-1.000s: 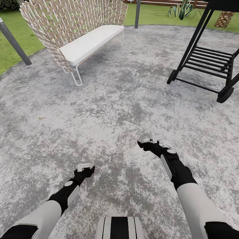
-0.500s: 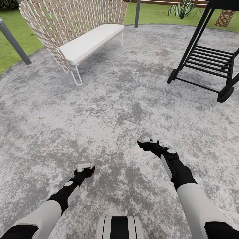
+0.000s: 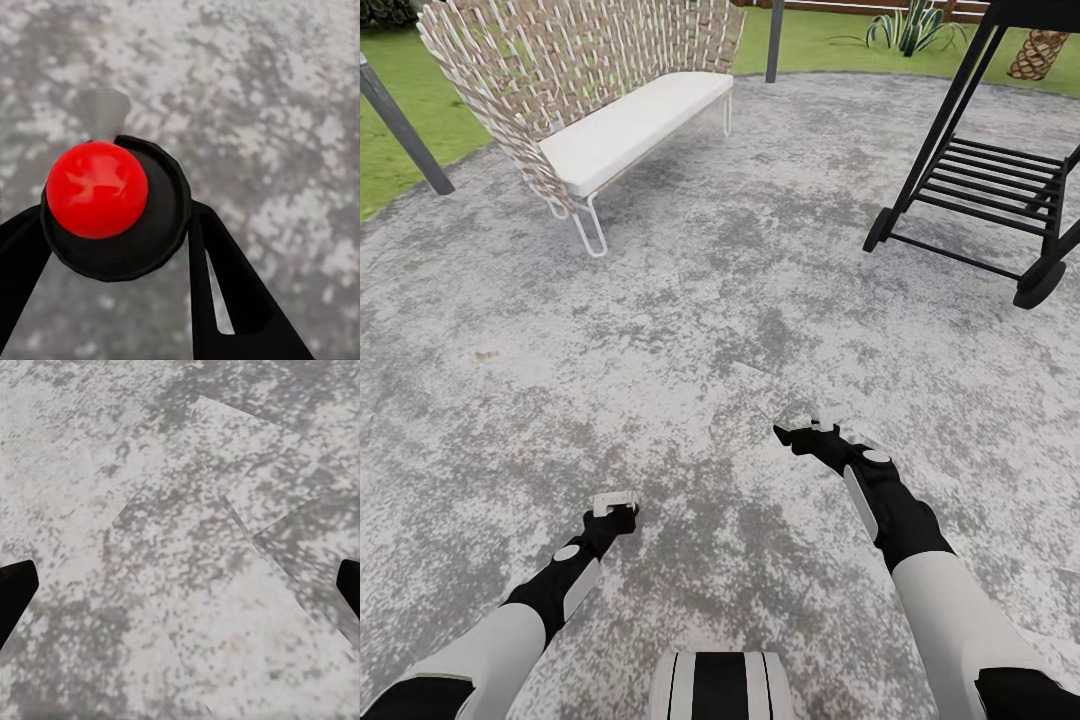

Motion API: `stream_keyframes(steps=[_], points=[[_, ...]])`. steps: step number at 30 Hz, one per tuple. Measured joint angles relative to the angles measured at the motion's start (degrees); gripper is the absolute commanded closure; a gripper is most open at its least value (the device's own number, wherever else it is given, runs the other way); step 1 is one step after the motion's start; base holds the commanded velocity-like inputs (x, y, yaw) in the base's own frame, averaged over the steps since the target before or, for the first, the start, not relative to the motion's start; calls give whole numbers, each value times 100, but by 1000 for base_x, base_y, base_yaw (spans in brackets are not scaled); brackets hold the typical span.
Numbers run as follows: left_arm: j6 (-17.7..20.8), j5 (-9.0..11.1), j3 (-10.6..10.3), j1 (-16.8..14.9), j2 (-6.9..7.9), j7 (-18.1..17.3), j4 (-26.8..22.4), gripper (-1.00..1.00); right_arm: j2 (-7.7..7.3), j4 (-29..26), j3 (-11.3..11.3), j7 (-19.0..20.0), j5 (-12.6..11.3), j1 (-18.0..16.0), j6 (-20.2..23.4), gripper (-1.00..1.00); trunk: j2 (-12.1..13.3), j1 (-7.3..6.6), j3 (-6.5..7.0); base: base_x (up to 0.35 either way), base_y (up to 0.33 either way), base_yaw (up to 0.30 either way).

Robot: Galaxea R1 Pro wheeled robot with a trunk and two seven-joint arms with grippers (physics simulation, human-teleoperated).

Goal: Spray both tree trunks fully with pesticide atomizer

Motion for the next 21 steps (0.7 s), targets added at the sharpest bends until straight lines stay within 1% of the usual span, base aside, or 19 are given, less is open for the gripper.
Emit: stream_keyframes(steps=[11, 12, 21], points=[[-1, -1, 1, 1, 9, -14, -6, 100, 0, 0, 0, 0, -1, 0, 0, -100, 0, 0, 0, 0, 0, 0], [4, 5, -5, 1, 9, -63, -9, 100, 0, 0, 0, 0, -1, 0, 0, -100, 1, -3, 21, 0, 0, 0], [8, 6, -4, 1, 6, -66, -14, 100, 0, 0, 0, 0, -4, 0, 0, -100, 13, -26, 221, 0, 0, 0]])
